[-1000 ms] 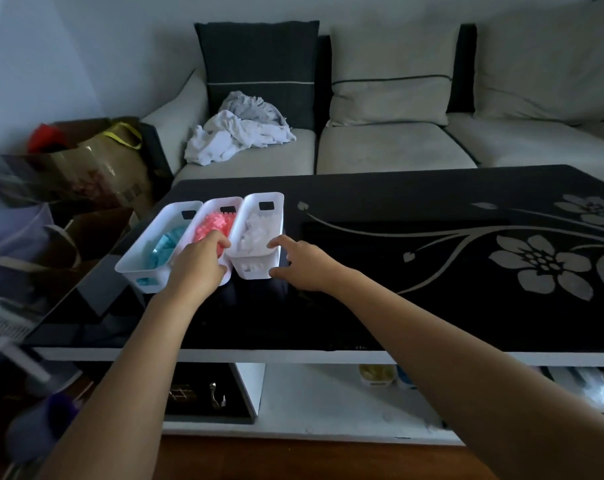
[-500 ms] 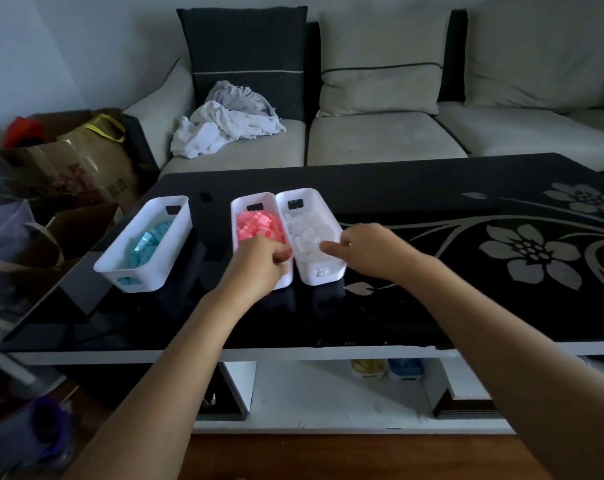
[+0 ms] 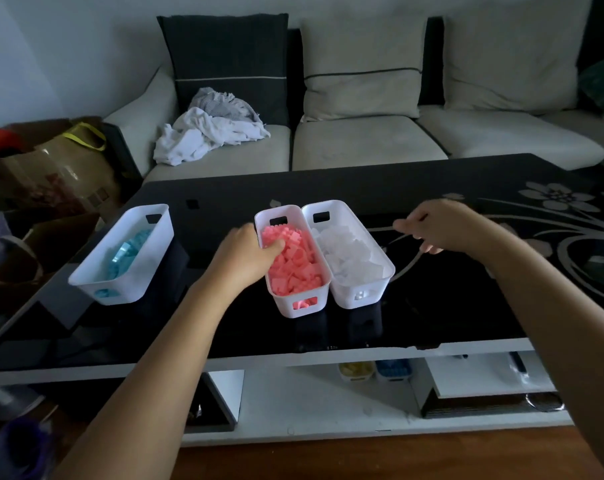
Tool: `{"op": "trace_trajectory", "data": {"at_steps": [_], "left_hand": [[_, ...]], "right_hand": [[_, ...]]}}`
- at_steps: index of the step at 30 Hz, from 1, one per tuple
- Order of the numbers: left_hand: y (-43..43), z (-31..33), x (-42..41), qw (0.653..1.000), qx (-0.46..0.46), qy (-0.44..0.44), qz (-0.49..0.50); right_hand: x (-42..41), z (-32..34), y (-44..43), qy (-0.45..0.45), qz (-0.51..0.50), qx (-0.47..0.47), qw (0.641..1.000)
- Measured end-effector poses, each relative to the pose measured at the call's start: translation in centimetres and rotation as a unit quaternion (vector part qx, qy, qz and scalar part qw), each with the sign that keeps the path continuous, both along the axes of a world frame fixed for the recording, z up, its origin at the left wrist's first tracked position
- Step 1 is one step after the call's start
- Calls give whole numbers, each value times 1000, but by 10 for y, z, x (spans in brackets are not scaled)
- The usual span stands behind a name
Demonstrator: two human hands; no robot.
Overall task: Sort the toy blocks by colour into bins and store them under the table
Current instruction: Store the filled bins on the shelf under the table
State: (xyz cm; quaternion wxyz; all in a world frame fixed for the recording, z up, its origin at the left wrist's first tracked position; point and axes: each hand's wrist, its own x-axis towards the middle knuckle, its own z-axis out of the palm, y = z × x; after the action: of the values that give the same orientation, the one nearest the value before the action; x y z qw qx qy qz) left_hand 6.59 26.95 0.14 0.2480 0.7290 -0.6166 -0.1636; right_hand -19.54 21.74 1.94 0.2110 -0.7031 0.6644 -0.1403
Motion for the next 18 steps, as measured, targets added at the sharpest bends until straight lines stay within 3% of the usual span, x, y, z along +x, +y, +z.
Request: {"op": "trace_trajectory", "data": {"at_steps": [2,6,13,18], "left_hand": [[-6,-13,3,992,89,92,-3],[-10,-30,6,973,137,184,-3],[0,-28,15,956,207,204,-28],[12,-23,20,950,240,189,-57]], "right_hand": [[7,-12,-6,-18,2,74,997],[18,-26,-12,-90,14,104,990],[33,-21,-11,-143,-1,93,985],[37,-17,1,-59,40,123,990]]}}
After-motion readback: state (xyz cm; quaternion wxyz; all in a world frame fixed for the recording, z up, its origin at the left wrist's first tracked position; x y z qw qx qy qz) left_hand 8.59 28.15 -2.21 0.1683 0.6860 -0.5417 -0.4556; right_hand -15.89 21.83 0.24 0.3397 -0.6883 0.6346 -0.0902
